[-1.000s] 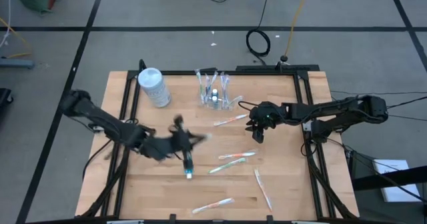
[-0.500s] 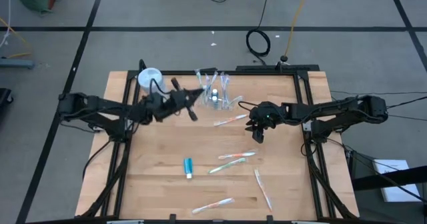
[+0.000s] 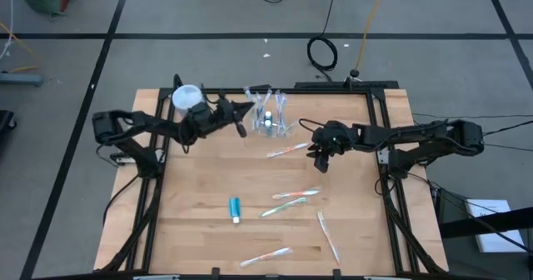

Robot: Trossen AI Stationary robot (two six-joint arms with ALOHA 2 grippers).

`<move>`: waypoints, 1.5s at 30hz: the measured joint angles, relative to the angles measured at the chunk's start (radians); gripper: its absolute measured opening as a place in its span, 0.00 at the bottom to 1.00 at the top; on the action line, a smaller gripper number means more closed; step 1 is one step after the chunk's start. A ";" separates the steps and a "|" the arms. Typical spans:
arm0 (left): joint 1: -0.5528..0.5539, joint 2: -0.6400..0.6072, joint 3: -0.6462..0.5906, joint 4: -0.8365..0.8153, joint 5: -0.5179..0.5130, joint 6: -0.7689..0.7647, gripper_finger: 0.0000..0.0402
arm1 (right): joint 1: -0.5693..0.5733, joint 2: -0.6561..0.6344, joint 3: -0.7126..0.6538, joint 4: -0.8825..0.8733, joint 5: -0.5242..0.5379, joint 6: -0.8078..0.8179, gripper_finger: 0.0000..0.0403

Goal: Pick & Place toothbrushing station
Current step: Put the green toothbrush into the transparent organizer, then put the orange toothbrush into the transparent organizer

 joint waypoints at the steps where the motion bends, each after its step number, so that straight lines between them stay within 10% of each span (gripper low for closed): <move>1: -0.003 0.009 0.000 -0.001 -0.001 -0.015 0.02 | -0.005 0.000 0.000 0.000 0.000 0.000 0.28; 18: -0.105 0.010 0.000 -0.172 -0.306 0.010 0.26 | -0.026 0.000 0.000 0.070 0.003 -0.176 0.28; 31: -0.242 -0.268 0.001 -0.276 -0.445 0.154 0.45 | 0.077 0.133 0.021 0.396 -0.081 -0.390 0.28; 45: -0.390 -0.621 0.001 -0.718 -0.434 0.097 0.46 | 0.132 0.569 0.437 0.105 0.265 -0.364 0.28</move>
